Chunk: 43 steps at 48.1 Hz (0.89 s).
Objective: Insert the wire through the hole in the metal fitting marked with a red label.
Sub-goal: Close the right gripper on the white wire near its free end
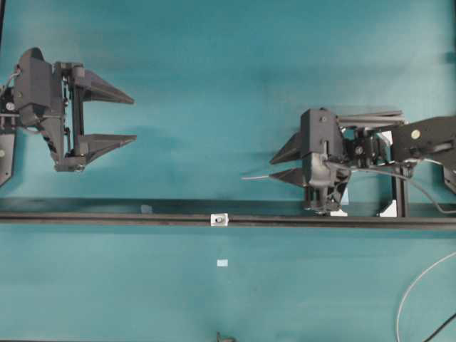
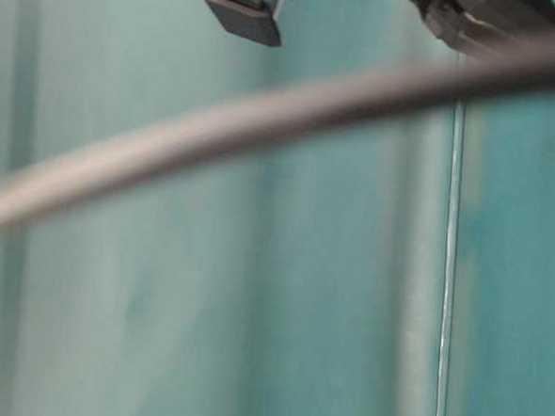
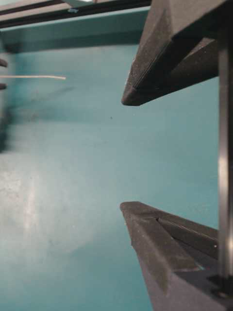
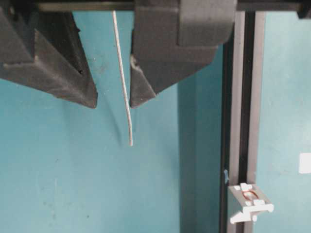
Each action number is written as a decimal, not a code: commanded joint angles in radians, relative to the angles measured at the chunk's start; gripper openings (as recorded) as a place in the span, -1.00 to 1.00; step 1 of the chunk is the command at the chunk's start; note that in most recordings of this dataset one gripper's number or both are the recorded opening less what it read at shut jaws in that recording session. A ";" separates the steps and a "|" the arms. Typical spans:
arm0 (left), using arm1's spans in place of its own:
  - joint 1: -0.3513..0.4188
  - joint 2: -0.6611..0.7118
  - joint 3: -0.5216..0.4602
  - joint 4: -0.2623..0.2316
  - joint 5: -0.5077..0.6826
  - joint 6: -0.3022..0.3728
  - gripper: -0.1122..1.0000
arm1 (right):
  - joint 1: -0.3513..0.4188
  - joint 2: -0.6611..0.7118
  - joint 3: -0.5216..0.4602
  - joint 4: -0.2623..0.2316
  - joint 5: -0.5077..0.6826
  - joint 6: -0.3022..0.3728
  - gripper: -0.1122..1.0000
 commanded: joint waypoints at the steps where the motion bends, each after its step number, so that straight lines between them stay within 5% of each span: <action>1: 0.002 -0.003 -0.020 -0.002 -0.009 0.000 0.37 | 0.003 0.005 -0.026 0.002 -0.014 0.003 0.00; 43: 0.002 -0.002 -0.021 -0.002 -0.009 0.000 0.37 | 0.017 0.031 -0.049 0.002 0.083 0.003 -0.01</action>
